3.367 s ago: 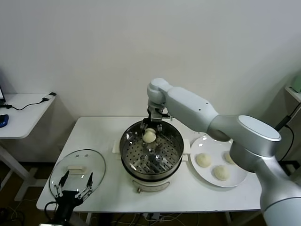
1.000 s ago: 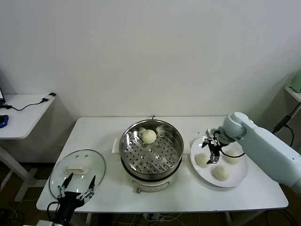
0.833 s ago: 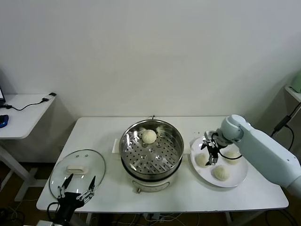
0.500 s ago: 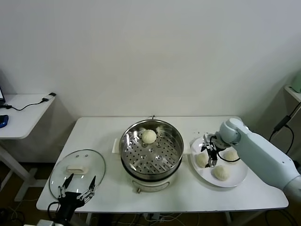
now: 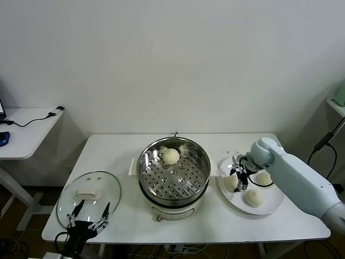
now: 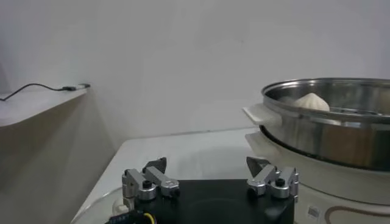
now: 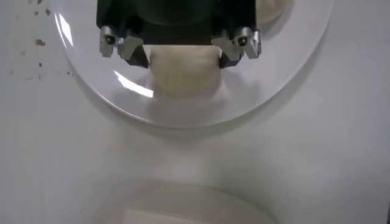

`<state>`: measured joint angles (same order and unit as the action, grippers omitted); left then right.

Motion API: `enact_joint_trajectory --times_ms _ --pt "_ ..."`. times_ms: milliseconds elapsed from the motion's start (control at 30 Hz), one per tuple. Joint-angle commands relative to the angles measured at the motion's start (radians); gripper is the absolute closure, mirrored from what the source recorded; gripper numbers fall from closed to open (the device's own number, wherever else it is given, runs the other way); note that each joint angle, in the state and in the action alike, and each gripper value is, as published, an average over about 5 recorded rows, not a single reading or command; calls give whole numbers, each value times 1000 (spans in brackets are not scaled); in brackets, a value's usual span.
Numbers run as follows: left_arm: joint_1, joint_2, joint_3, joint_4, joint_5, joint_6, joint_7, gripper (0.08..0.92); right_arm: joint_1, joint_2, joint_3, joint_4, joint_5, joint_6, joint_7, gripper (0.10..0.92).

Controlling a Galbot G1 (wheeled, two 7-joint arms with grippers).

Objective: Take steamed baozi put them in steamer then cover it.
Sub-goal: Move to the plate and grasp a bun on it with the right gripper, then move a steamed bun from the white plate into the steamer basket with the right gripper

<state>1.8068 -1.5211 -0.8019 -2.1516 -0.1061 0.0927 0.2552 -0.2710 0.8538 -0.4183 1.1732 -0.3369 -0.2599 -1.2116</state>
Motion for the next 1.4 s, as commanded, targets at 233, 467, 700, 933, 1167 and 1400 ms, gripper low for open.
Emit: enact_joint_trajectory --times_ms 233,467,700,933,1167,1400 --pt "-14 1 13 2 5 -3 0 177 43 -56 1 53 55 -22 -29 369" --pt "-49 9 28 5 3 3 11 177 326 -204 -178 231 272 -107 -91 368" --pt "-59 9 35 -5 27 13 7 177 778 -182 -526 317 539 -242 -157 370" --pt "-59 8 28 3 47 15 -7 177 919 19 -623 304 672 -332 -146 372" --pt "-56 1 30 -7 46 18 -10 177 869 204 -638 247 682 -382 -111 366" --pt "-70 -3 29 12 6 34 -16 177 775 349 -664 177 658 -410 -77 363"
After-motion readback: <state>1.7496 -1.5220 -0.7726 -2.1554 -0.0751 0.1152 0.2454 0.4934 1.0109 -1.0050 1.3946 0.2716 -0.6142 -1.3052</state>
